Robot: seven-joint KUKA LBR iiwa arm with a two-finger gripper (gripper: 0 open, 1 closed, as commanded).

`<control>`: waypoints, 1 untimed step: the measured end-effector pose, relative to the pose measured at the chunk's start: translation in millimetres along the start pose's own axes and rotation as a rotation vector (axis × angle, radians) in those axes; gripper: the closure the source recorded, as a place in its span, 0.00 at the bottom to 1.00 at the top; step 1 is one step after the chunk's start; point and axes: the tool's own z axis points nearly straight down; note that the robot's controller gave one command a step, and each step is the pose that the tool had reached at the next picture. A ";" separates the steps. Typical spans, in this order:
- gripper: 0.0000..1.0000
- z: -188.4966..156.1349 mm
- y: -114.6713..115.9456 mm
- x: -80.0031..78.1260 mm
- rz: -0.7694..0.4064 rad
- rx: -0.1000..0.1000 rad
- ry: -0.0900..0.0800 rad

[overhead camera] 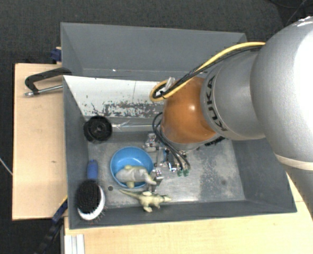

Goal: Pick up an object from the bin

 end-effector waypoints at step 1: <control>1.00 -1.7 -3.2 -0.9 0.005 0.002 -0.002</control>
Offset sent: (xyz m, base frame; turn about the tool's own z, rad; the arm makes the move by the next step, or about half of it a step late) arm 0.0000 0.0000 0.0000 0.0000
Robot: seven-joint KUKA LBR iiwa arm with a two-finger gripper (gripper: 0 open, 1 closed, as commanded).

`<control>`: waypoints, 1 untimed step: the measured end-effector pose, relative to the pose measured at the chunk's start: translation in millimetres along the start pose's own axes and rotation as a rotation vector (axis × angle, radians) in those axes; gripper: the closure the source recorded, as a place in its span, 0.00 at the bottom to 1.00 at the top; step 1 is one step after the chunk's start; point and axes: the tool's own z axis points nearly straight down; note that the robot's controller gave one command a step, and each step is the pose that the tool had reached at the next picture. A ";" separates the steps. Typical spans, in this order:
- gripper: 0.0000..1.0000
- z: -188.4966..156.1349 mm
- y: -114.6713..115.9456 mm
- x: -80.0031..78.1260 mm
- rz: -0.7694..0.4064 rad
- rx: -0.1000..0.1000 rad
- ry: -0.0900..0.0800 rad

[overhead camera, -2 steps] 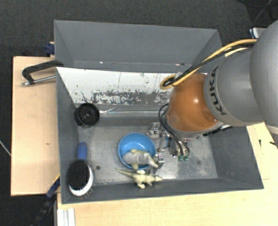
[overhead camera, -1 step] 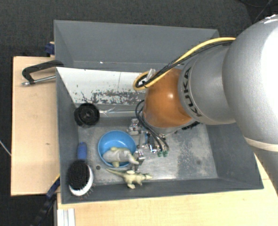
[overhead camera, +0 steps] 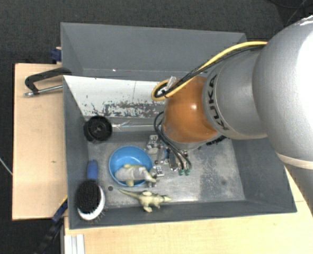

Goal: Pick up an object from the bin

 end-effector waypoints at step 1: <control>1.00 -131.0 29.5 -8.0 -0.011 -0.004 0.000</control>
Offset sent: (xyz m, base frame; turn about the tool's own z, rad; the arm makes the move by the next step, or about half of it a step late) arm 0.0012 0.0273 0.1252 -0.0084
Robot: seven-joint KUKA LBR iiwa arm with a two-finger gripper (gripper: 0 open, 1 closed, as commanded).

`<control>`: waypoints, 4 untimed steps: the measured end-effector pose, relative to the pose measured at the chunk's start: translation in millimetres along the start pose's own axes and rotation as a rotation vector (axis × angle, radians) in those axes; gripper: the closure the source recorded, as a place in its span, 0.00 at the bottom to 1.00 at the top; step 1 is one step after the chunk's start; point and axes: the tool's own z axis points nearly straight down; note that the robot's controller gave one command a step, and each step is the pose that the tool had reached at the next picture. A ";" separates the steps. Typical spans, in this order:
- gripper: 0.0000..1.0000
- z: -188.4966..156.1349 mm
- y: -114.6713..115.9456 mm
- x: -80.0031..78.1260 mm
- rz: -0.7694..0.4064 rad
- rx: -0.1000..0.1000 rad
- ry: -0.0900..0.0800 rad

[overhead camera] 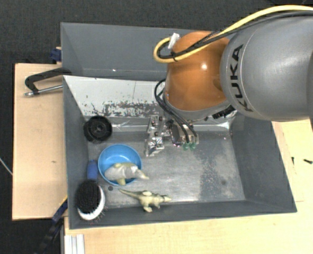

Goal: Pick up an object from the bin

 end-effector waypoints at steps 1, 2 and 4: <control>0.00 5.0 -1.2 2.0 0.001 0.003 0.010; 0.00 122.8 24.5 -34.2 0.039 0.004 0.021; 1.00 -0.8 29.9 -29.5 -0.021 0.001 0.001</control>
Offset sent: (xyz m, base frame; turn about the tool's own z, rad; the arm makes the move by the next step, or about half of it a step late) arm 0.0000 0.0000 0.0000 0.0000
